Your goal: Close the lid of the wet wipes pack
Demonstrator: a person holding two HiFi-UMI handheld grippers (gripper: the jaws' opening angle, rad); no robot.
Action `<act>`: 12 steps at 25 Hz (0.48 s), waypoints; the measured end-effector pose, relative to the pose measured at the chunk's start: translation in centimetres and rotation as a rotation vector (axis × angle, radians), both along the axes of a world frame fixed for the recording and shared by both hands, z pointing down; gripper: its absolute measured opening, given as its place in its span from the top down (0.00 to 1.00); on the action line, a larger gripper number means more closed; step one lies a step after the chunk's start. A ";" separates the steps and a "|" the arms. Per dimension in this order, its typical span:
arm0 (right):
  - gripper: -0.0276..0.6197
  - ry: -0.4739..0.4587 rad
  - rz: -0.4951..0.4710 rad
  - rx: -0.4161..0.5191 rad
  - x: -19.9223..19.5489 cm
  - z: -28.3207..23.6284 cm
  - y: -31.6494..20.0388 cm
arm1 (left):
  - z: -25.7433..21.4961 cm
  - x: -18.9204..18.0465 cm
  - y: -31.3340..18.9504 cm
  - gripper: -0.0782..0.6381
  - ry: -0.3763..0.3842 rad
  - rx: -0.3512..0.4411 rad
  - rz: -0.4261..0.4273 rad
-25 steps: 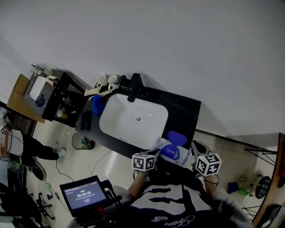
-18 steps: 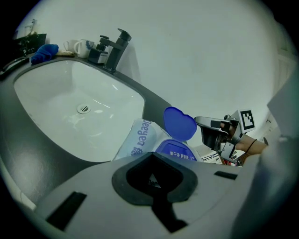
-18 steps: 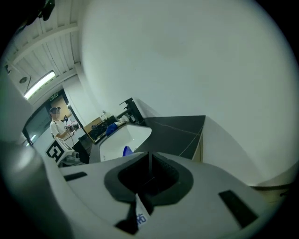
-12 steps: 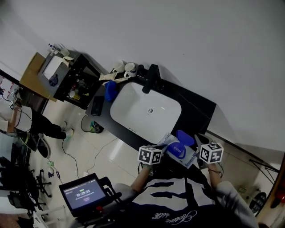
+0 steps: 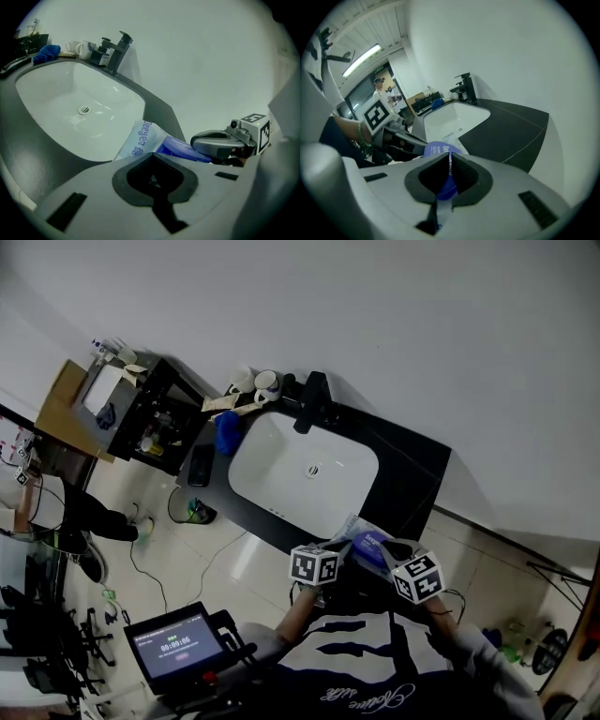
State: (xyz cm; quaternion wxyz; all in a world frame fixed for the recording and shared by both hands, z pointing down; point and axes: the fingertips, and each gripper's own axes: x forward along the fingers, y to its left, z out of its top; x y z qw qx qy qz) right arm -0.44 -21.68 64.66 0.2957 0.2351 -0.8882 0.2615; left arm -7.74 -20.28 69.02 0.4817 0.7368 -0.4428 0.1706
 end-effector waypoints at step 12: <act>0.96 0.167 0.019 0.063 -0.5 2.2 1.4 | -3.1 -0.6 1.4 0.89 0.010 0.098 0.081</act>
